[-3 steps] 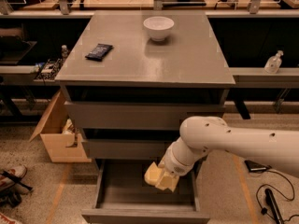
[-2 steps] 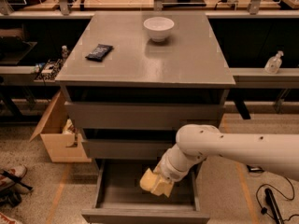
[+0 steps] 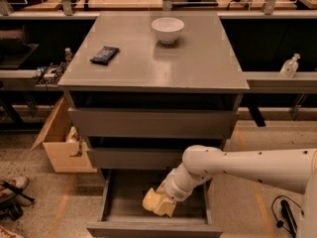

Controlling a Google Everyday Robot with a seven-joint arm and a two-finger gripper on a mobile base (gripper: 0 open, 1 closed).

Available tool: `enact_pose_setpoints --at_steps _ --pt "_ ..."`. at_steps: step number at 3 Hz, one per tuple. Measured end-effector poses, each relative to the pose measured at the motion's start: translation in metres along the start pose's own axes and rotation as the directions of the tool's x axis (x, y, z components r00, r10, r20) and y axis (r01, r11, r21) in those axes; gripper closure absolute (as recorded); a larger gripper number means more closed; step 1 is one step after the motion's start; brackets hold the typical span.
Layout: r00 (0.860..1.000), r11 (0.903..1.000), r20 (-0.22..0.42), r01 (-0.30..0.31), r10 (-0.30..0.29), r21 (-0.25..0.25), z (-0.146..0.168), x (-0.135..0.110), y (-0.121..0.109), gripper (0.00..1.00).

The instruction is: Place sponge into bottom drawer

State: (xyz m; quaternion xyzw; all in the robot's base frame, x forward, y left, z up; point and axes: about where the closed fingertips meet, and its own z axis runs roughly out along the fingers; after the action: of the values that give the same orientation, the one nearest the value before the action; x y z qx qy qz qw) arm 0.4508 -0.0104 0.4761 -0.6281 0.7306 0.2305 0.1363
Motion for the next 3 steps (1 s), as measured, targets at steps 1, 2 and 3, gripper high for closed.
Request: enact_pose_setpoints --at_steps 1,2,3 --pt "1.000 1.0000 0.000 0.000 0.000 0.000 0.000 0.000 0.000 1.00" --pt "1.000 1.0000 0.015 -0.002 0.002 -0.003 0.003 0.001 0.000 1.00" --pt "0.999 0.9998 0.048 -0.020 0.020 -0.002 0.031 0.007 -0.017 1.00"
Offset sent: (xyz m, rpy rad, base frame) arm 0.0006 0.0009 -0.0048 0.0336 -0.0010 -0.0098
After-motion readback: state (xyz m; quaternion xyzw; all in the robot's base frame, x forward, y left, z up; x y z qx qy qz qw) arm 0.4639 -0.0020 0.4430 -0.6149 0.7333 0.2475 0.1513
